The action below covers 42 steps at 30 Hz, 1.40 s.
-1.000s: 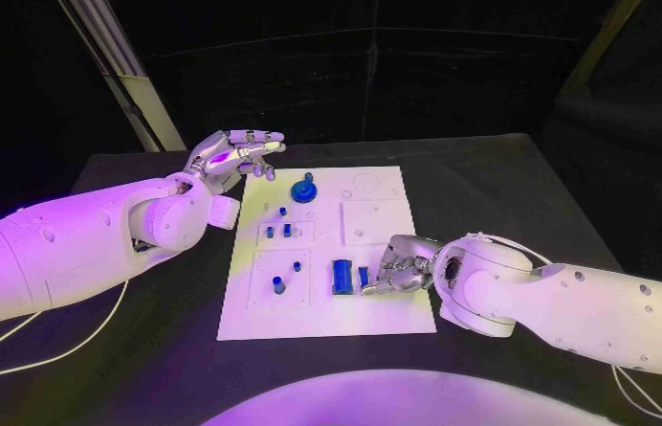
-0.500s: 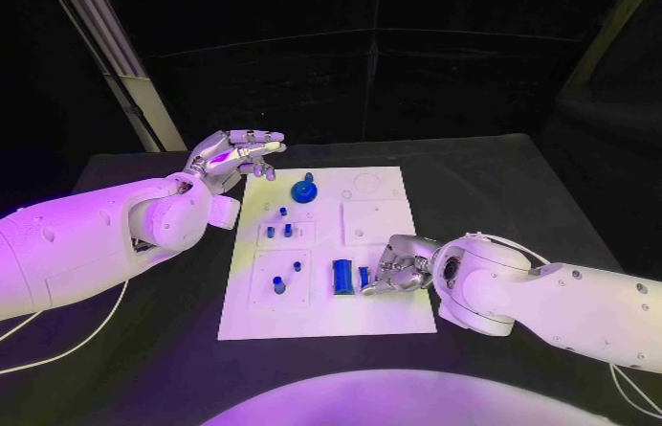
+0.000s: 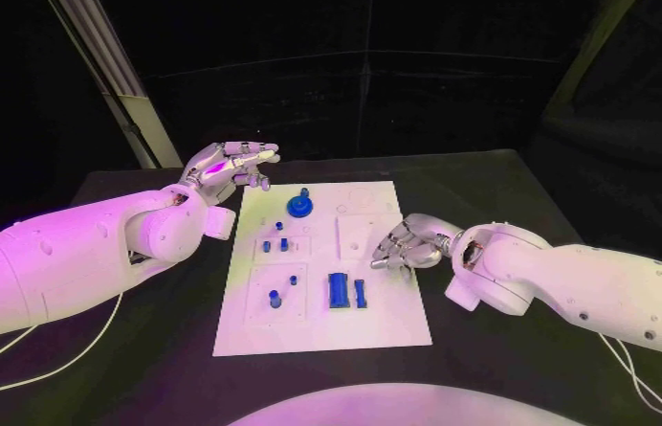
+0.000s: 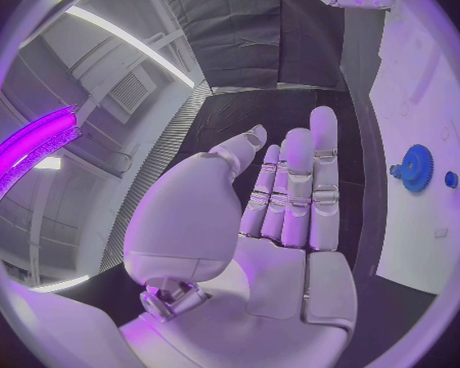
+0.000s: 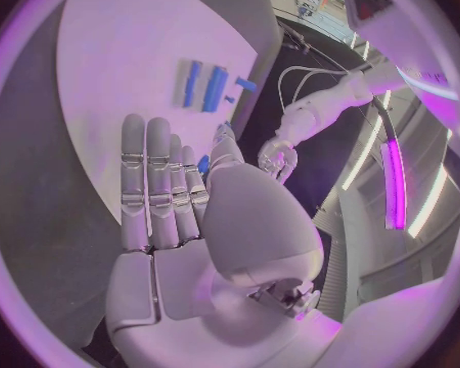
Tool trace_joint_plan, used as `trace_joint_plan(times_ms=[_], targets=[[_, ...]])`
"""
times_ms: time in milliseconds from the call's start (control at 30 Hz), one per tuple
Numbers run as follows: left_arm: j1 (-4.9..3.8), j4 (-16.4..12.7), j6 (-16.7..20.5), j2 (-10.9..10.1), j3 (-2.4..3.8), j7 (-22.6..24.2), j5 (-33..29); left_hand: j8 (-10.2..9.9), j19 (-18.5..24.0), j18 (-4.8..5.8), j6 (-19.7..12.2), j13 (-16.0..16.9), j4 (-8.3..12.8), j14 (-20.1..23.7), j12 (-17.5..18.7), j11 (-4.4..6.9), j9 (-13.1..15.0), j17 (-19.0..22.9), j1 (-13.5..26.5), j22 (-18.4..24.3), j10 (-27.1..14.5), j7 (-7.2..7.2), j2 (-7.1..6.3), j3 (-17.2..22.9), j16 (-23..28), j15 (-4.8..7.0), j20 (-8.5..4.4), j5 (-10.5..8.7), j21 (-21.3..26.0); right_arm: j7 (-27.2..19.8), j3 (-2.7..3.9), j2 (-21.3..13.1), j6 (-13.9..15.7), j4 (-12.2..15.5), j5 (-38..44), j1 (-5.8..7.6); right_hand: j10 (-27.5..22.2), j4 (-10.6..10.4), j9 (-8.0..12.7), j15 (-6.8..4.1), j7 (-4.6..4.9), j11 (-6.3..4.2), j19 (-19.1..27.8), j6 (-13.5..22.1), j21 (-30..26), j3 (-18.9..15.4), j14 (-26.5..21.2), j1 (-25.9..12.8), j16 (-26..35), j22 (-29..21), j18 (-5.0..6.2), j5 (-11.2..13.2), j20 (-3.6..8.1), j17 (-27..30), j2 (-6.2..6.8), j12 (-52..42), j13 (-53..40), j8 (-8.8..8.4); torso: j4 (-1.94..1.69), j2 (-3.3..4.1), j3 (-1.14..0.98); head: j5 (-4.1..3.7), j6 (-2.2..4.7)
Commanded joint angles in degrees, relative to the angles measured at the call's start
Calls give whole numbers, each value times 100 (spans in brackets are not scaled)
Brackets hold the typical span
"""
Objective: Assemble the parts on the task board
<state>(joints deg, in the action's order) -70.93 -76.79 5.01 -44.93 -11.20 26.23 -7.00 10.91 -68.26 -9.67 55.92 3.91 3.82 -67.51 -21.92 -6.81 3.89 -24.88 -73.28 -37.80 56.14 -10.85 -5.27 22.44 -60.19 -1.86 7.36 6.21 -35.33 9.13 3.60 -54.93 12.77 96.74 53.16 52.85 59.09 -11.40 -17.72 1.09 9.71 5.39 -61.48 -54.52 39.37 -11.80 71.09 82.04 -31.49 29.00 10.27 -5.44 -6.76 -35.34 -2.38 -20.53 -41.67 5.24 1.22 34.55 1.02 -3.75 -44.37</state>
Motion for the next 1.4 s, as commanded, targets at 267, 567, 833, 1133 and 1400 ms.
trace_joint_plan(times_ms=[267,567,833,1133,1400], targets=[[9,497,1,209,-49,316,-450,30,1006,-54,-209,-38,-167,1106,120,-88,-14,857,51,753,-52,45,108,-521,1676,-156,181,23,1182,-2913,54,711,5,-1599,-3745,217,-98,654,386,517,108,291,740,232,-1952,69,-1243,688,2067,-1295,-3,261,-527,1585,-351,1243,2131,-154,64,-285,92,55,377],[123,1079,184,552,-52,549,-681,-252,2220,-59,-253,-30,-233,1518,957,-293,-18,1828,-71,1905,-58,-4,243,-886,3984,-633,720,25,2691,-3518,176,1379,-71,-2711,-4400,245,-149,804,727,676,142,432,739,394,-2632,-209,-1182,128,2632,-1785,20,259,-699,2299,-345,1629,2945,-161,98,-372,63,100,719],[177,1134,196,623,-35,337,-509,-624,3890,290,-2126,-391,-382,3310,1556,39,-389,2488,2506,2731,-2010,379,527,-1469,5006,-383,259,-191,3111,-3195,169,1498,73,-2832,-4100,246,-2181,1140,1196,412,-219,101,2596,2190,-3250,272,-3217,-2911,3149,-2303,-310,544,-244,2905,-172,2053,3554,-524,57,-354,43,134,777],[410,501,1156,469,264,342,-197,-1091,4831,442,-3240,-391,-382,4417,1759,245,-389,2488,4058,3069,-3169,606,527,-1714,5330,186,-60,-621,3533,-3414,3,1349,1033,-2157,-4482,398,-3376,1140,1772,-109,-458,-104,3733,3235,-3472,566,-4461,-4605,3149,-2495,-471,544,52,3107,238,2053,3752,-524,-122,-337,-101,374,999],[755,-439,2581,239,707,349,267,-1091,5377,564,-3879,-391,-382,5052,2192,681,-389,2488,4949,3263,-3835,1085,527,-2244,5518,186,-244,-621,3533,-3716,-226,1144,2360,-1223,-5009,608,-4068,1140,1772,-109,-971,-539,4392,3839,-3937,732,-5183,-5586,3149,-2900,-594,544,223,3534,238,2053,4167,-524,-122,-337,-102,375,1000]])
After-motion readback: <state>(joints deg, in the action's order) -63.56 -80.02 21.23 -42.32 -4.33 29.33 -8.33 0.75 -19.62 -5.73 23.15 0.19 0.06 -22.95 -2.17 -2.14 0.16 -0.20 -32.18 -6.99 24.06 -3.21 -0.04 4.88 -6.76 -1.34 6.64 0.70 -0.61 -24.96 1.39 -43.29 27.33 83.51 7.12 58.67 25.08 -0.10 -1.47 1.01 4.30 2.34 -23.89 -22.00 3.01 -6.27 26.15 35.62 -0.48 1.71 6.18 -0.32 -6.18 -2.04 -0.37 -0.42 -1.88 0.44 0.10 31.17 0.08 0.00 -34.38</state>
